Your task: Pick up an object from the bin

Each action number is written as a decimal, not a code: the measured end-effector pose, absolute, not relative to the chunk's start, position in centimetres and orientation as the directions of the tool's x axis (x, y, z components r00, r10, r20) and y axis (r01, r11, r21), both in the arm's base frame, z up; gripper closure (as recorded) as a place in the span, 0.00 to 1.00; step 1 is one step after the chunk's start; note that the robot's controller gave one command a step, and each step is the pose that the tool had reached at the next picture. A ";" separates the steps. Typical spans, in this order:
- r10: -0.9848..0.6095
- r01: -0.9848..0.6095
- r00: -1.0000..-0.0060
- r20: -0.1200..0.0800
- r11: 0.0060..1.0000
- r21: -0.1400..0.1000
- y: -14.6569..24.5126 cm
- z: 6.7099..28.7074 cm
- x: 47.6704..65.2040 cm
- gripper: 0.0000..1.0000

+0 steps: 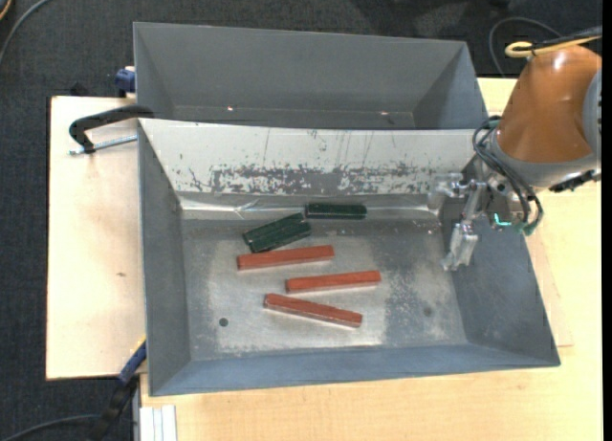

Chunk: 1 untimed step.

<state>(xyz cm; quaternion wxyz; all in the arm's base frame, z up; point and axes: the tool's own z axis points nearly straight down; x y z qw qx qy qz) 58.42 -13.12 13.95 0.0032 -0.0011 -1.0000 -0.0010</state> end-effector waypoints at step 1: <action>-0.098 -0.098 -0.995 0.005 0.995 0.006 -4.9 6.7 59.1 0.00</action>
Offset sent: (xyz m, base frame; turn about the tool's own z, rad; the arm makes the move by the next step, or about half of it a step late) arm 0.0076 0.0751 -0.0695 -0.0922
